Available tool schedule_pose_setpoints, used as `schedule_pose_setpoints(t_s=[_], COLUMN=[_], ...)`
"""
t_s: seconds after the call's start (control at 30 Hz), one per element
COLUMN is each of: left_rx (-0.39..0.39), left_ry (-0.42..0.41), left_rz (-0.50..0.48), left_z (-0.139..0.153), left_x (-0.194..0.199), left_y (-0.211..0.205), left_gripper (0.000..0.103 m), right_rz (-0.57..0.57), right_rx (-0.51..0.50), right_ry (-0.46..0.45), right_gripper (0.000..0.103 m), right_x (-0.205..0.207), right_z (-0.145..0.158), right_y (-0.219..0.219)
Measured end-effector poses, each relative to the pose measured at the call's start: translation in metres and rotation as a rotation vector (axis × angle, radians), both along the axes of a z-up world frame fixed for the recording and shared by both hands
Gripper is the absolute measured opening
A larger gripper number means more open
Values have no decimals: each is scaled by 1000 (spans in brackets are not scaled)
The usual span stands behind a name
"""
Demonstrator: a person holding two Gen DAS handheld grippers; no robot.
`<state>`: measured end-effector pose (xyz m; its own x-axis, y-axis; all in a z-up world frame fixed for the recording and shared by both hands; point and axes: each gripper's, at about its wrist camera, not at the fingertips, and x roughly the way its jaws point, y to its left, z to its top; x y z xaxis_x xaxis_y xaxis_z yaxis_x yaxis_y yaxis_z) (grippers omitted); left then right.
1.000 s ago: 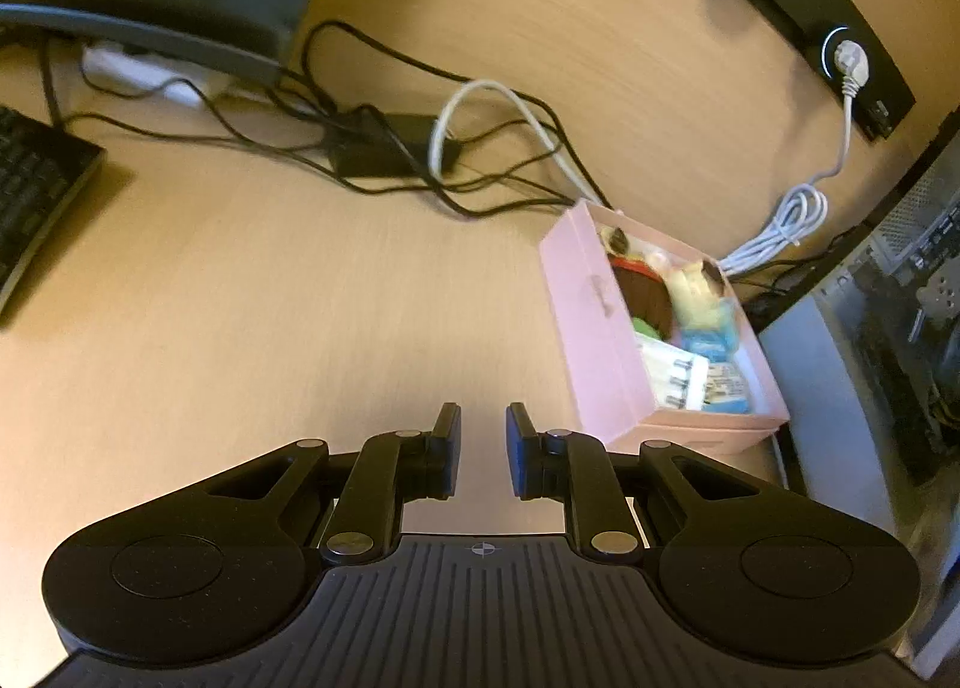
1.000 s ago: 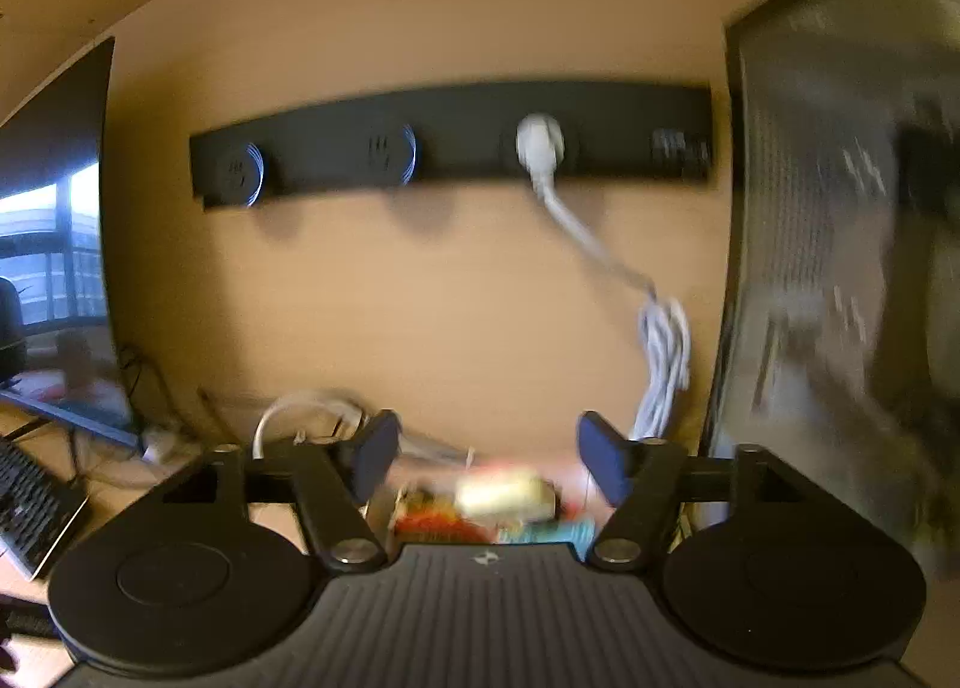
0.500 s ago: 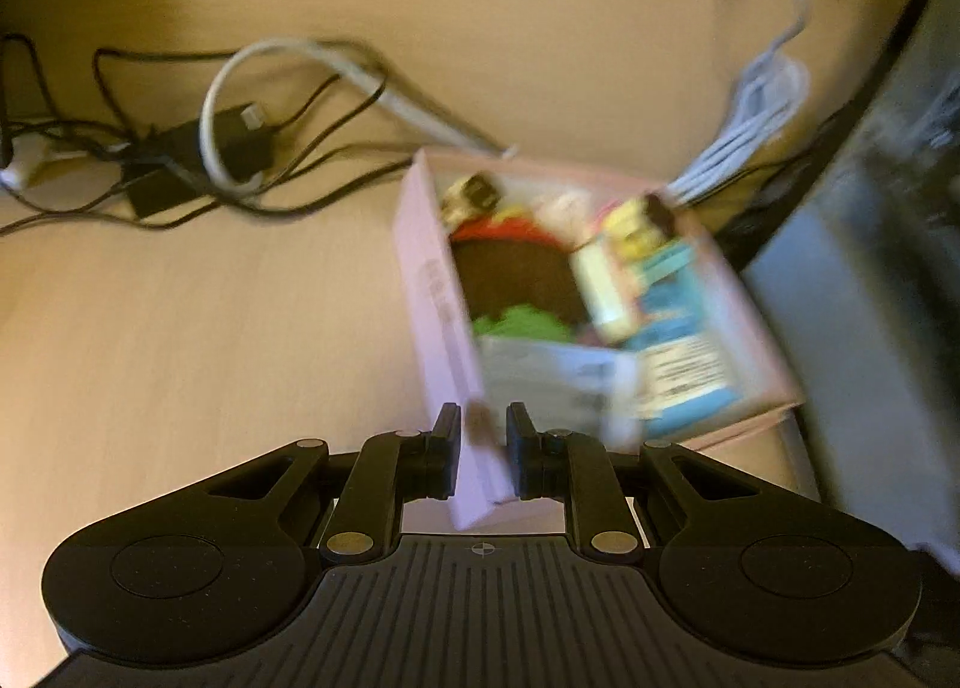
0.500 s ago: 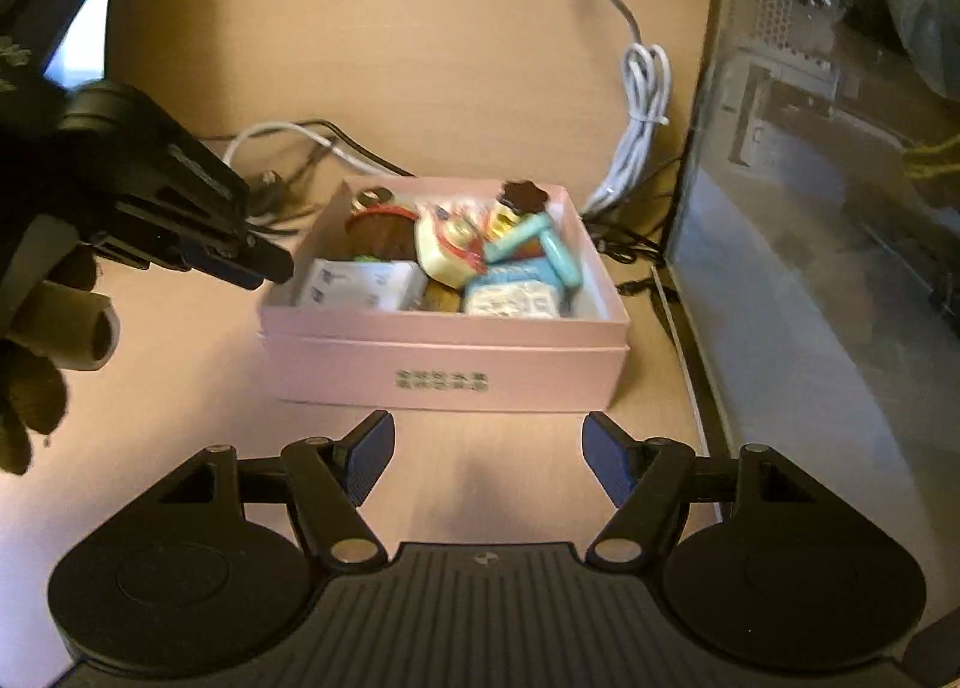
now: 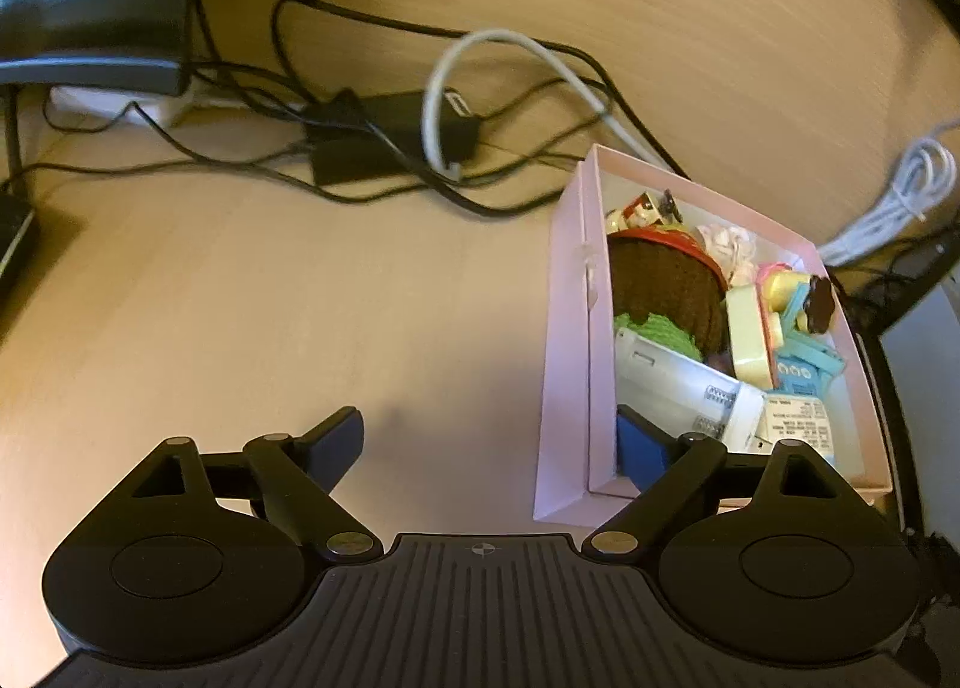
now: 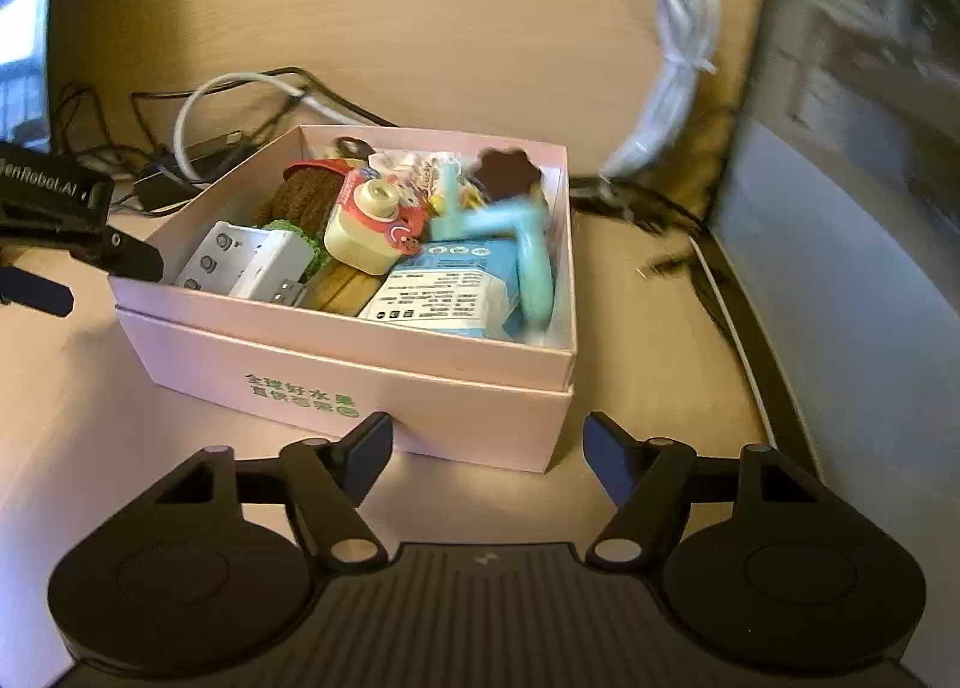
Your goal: Organize objects
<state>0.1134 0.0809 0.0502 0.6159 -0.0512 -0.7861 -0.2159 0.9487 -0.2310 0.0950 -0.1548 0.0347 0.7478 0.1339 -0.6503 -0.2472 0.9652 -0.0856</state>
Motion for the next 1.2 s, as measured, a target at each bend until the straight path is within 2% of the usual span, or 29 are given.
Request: schedule_pose_setpoints(t_s=[0.27,0.57,0.67,0.77,0.87,0.97,1.1,1.17,1.2], left_rx=[102,119,107,80,72,90,96,74,72], left_ry=[-35,-57,-115,-201,-241,-203,-127,-86,-74], left_rz=[-55,-76,-48,-15,-43,-118,-186,-186,-192], left_z=[-3,4,16,32,34,21,-4,-16,-20], left_x=[23,18,-1,-35,-75,-110,-144,-151,-152], left_y=[7,7,12,22,28,23,20,21,21], left_gripper=[98,98,97,93,93,93,93,93,93], right_rz=[44,36,42,34,18,-10,-46,-81,-99], right_rx=[13,38,68,74,89,121,133,129,128], right_ry=[-1,-8,-21,-13,41,115,162,187,196], right_gripper=[71,70,72,83,86,86,89,92,100], right_x=[13,14,7,-4,-20,-44,-75,-87,-93], right_z=[4,5,12,12,7,-2,-8,-10,-11], right_y=[17,14,7,1,-7,-9,-7,-4,-3])
